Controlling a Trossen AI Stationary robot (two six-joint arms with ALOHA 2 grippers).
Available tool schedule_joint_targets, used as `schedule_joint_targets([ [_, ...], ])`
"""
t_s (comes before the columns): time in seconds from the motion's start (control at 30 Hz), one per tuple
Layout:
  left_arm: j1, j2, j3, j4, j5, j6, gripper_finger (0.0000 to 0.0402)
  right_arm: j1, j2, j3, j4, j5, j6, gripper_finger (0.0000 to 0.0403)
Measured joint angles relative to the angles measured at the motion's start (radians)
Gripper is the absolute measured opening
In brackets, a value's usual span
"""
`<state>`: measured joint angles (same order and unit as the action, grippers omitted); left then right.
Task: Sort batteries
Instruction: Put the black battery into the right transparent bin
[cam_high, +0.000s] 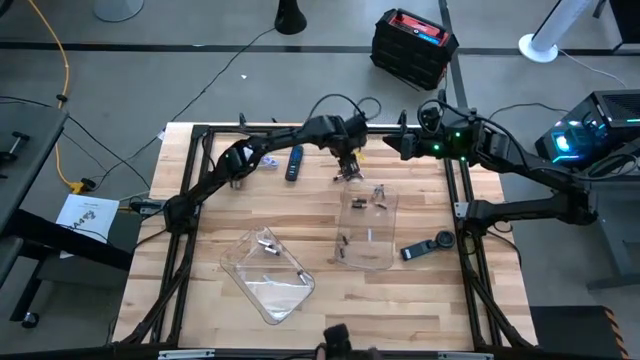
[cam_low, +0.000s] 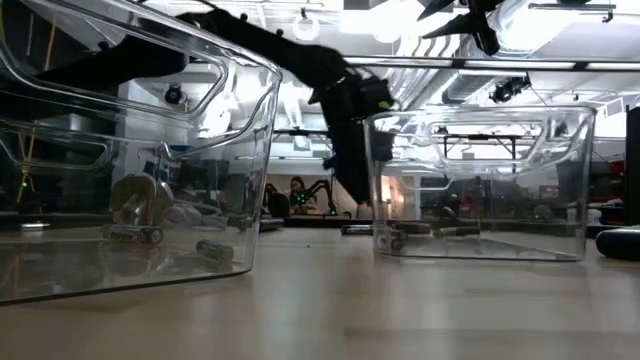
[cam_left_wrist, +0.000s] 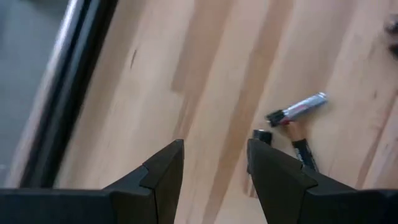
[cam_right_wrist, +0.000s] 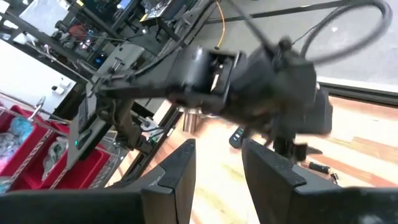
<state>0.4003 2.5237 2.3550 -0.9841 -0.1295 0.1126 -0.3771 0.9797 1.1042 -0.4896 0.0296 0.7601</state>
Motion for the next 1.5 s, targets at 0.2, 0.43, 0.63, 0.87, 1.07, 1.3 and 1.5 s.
schedule_joint_targets([
  [0.2,0.053,-0.007,0.0,-0.006,0.126,-0.081,0.017,0.0,0.012,0.0,0.0,0.0,0.0,0.0126],
  [0.43,0.059,0.01,0.001,-0.048,0.146,-0.059,0.017,0.0,0.015,0.0,0.0,-0.003,0.002,0.0126],
  [0.63,0.08,0.016,0.001,-0.261,0.135,-0.022,0.017,0.0,0.015,0.0,0.0,-0.005,0.0,0.0126],
  [0.87,0.062,0.016,0.001,-0.375,0.119,0.173,0.017,-0.002,0.015,0.0,0.0,-0.006,-0.003,0.0126],
  [1.07,0.024,0.011,0.001,-0.265,0.215,0.211,0.017,0.007,0.015,0.0,0.0,-0.008,-0.001,0.0126],
  [1.3,-0.015,0.011,0.001,-0.131,0.154,0.282,0.017,0.012,0.015,0.0,0.0,-0.008,-0.001,0.0126],
  [1.5,0.009,0.014,-0.003,-0.006,0.073,0.189,0.017,0.012,0.015,0.0,-0.001,-0.008,-0.001,0.0126],
])
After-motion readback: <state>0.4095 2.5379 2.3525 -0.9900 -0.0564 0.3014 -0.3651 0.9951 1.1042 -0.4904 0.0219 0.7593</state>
